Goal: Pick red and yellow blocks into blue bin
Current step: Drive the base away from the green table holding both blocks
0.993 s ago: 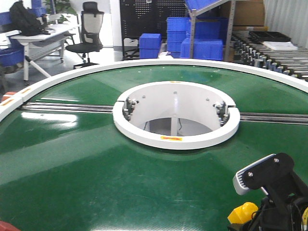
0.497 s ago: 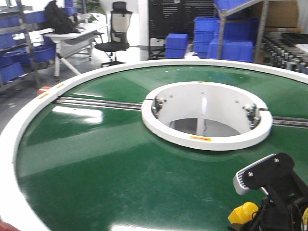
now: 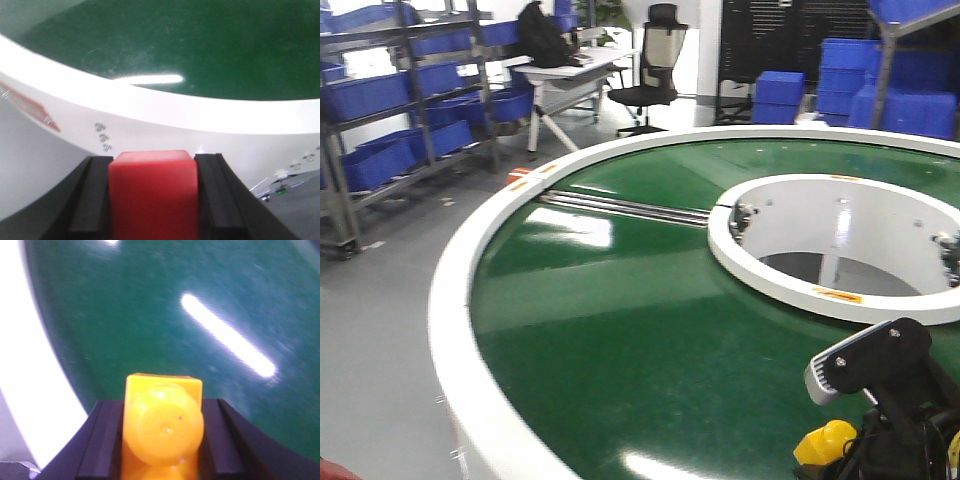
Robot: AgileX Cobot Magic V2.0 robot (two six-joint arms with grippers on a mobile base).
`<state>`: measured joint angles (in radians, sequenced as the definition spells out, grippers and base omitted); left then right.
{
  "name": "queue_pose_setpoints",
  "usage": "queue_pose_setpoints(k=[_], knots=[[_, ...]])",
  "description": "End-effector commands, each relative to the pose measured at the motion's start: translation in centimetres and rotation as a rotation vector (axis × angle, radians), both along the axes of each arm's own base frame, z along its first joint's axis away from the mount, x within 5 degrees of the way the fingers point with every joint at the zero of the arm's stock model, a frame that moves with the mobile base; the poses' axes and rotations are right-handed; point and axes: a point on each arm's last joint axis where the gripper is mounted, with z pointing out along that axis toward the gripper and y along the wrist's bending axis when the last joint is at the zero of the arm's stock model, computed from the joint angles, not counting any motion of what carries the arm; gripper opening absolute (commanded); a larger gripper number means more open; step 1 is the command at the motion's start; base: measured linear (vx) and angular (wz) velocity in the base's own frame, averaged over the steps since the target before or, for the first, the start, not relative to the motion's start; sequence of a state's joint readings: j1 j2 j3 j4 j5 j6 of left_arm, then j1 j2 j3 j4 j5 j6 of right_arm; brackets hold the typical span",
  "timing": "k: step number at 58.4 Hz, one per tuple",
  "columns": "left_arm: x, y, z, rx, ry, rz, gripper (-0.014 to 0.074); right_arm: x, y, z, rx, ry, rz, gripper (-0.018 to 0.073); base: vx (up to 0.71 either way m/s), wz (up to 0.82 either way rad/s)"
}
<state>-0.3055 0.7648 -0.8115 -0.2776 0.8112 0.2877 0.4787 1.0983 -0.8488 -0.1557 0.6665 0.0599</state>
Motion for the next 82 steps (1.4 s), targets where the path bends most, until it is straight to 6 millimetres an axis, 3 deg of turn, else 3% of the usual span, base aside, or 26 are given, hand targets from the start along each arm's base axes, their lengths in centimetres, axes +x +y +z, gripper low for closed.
queue_pose_setpoints(k=[1,82], knots=[[0.14,-0.11,1.35,-0.055,-0.076,0.014,0.0234,0.15,0.08,1.77,0.032,-0.104,0.018,0.0225,-0.08,0.4],[0.05,-0.11,1.28,-0.051,-0.067,0.011,0.0234,0.08,0.02,1.67,0.025,-0.091,0.016,0.0225,-0.1,0.42]])
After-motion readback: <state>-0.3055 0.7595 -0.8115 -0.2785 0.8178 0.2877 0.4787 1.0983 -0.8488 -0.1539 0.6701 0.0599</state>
